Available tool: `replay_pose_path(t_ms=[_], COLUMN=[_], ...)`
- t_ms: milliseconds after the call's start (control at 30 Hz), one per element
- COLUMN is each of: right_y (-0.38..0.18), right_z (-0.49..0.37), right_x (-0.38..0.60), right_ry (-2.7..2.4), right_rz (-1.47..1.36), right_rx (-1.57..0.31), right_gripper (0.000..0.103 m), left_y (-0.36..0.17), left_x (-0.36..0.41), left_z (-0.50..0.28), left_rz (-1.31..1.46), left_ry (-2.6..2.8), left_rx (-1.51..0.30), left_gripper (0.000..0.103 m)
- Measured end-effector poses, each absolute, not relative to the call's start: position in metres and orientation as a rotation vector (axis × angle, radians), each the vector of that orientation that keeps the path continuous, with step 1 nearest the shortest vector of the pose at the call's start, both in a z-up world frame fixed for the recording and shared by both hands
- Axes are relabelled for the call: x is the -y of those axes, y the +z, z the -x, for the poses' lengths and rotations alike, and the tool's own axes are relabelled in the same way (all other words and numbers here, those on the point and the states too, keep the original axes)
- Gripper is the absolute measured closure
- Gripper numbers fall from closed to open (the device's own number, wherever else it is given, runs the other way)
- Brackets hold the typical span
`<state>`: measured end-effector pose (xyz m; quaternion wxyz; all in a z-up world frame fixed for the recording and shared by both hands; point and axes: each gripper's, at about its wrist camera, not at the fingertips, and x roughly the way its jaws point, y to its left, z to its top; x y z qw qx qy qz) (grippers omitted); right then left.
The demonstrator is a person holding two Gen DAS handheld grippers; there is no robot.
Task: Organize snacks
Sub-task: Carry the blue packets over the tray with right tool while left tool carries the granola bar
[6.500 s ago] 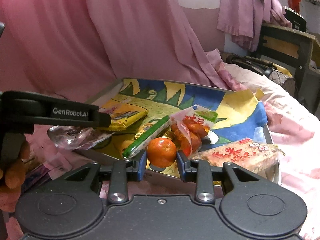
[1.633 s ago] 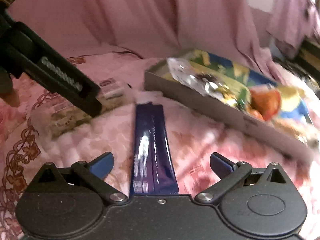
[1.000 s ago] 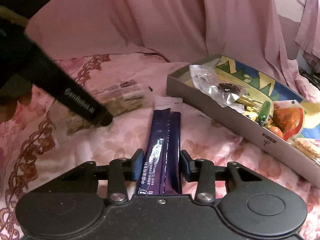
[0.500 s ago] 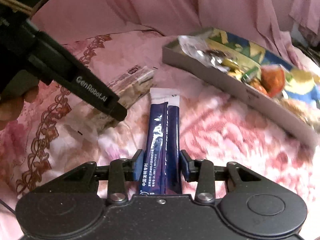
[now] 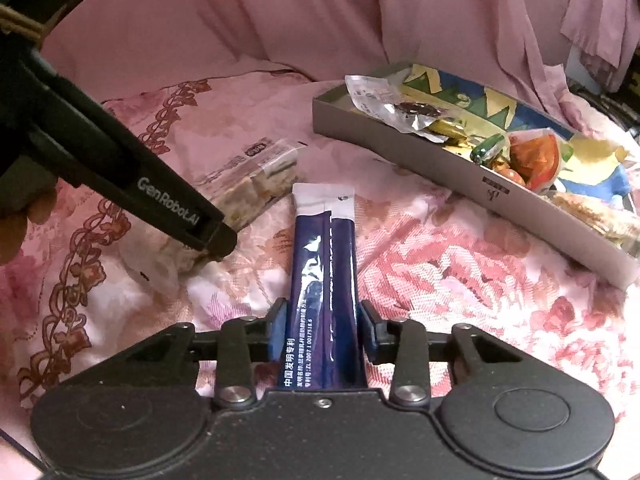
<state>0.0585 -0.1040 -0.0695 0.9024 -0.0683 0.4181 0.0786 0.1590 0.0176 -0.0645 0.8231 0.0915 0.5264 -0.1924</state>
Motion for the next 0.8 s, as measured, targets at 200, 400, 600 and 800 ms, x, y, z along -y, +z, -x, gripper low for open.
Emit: replay_pose_path(t_ms=[200,400,600,800], right_y=[-0.061,-0.050,-0.030,-0.001], right_z=[-0.039,-0.015,0.005,0.009], right_x=[0.094,0.092,0.098,0.120], right_ry=[0.125,0.079,0.043,0.001], right_rz=[0.332,0.459,0.537,0.499], right_rx=[-0.798,-0.721,-0.628,-0.577], right_gripper=[0.067,0.068,0.068,0.068], left_y=[-0.055,-0.037,-0.018,-0.013], left_x=[-0.023,-0.022,-0.025,-0.016], left_z=[-0.149,-0.134,-0.122,-0.120], left_rz=[-0.128,-0.104,-0.062,-0.075], left_ry=[-0.417,-0.433,-0.439,-0.447], left_rx=[-1.111,-1.022,-0.920,-0.856], left_gripper=[0.065,0.065,0.065,0.065])
